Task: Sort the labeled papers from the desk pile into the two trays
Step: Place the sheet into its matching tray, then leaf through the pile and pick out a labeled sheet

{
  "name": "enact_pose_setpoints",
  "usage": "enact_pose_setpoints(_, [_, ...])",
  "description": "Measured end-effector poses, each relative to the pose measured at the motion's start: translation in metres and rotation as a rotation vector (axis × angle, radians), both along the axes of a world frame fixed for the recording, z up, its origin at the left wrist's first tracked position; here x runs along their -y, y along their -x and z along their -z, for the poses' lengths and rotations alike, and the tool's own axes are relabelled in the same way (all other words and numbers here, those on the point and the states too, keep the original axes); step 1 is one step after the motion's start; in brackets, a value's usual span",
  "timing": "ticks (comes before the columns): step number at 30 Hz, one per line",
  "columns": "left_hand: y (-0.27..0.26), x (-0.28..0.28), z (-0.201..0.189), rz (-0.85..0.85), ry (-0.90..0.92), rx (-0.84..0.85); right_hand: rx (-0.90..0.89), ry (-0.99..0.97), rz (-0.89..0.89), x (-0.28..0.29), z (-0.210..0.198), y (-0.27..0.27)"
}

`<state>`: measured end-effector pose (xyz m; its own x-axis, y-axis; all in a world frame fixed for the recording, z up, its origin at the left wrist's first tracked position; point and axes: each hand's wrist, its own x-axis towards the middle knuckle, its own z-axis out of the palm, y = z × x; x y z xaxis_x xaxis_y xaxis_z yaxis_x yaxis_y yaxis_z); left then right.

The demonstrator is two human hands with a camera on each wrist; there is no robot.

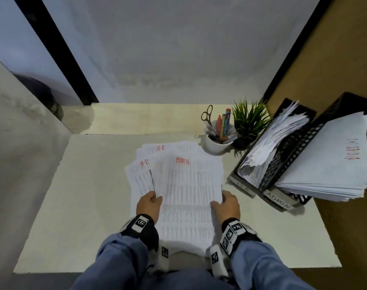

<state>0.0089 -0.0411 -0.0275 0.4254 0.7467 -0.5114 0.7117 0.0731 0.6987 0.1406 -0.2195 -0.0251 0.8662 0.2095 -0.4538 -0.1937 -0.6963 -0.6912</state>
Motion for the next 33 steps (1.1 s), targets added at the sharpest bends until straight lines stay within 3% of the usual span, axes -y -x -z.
enact_pose_setpoints(6, [0.015, -0.009, 0.009, -0.088, 0.244, 0.277, 0.087, -0.067, 0.084, -0.003, -0.016, -0.012])
enact_pose_setpoints(11, [0.01, -0.012, -0.015, -0.218, 0.142, 0.38, 0.11, -0.081, 0.048, -0.006, -0.02, -0.02])
enact_pose_setpoints(16, [0.008, -0.03, -0.011, -0.314, 0.0, 0.331, 0.003, -0.156, 0.163, 0.003, -0.013, -0.022])
enact_pose_setpoints(22, [0.01, -0.037, -0.016, -0.223, -0.148, 0.209, -0.044, -0.343, 0.529, 0.017, -0.022, -0.021])
enact_pose_setpoints(27, [0.008, -0.041, -0.019, -0.223, -0.175, 0.165, -0.187, -0.37, 0.501, 0.021, -0.017, -0.018])
enact_pose_setpoints(33, [0.006, -0.038, -0.024, -0.07, -0.275, 0.112, -0.271, -0.335, 0.405, 0.017, 0.001, -0.017])
